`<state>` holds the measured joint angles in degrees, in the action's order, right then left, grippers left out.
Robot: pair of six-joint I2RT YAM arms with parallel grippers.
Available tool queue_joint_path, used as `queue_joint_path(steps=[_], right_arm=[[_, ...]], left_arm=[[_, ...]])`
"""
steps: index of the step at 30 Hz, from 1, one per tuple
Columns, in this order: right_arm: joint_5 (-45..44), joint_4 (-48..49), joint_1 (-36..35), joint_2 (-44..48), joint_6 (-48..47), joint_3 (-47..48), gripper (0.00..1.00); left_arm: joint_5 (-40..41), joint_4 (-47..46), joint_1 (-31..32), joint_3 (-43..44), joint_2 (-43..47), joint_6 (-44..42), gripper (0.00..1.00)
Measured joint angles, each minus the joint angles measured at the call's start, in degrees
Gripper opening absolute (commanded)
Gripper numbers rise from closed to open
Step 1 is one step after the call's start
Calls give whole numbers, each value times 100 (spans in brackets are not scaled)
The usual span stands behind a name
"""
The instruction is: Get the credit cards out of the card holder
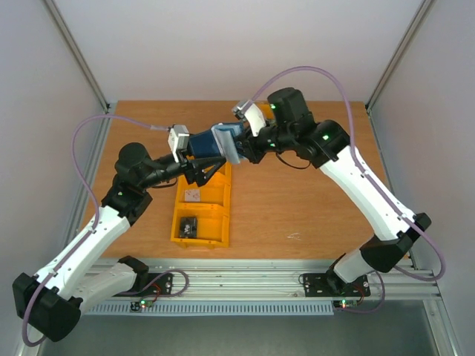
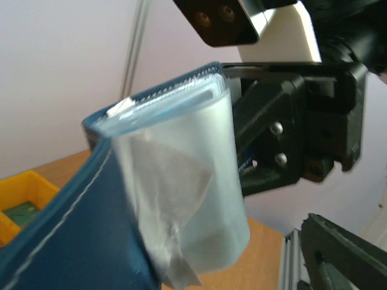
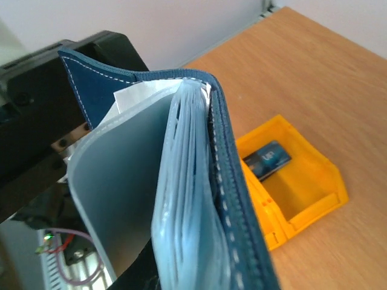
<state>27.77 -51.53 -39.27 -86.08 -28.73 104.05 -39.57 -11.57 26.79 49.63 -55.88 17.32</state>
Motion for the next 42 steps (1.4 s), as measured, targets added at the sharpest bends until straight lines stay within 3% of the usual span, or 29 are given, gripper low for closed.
queue_joint_path(steps=[9,14,17,21,24,29,38,42], right_arm=[[-1976,-496,-813,-824,164,883,1],[-2065,-557,-833,-811,138,901,1],[-1862,-522,-776,-723,116,846,1],[-1137,-415,-457,-472,122,566,1],[-404,-352,-107,-313,146,367,2],[933,-293,407,-129,155,96,24],[1794,-107,920,341,144,-157,30],[1818,-96,938,352,164,-337,39]], left_arm=[[922,68,4,0,-2,13,98],[1637,297,4,0,-4,-4,43],[2068,481,2,-4,-4,-87,32],[2011,437,44,-26,2,-101,19],[1746,313,66,-48,2,15,1],[1032,0,61,-70,13,17,0],[365,-7,28,-101,42,-48,0],[308,-4,28,-101,42,-46,0]])
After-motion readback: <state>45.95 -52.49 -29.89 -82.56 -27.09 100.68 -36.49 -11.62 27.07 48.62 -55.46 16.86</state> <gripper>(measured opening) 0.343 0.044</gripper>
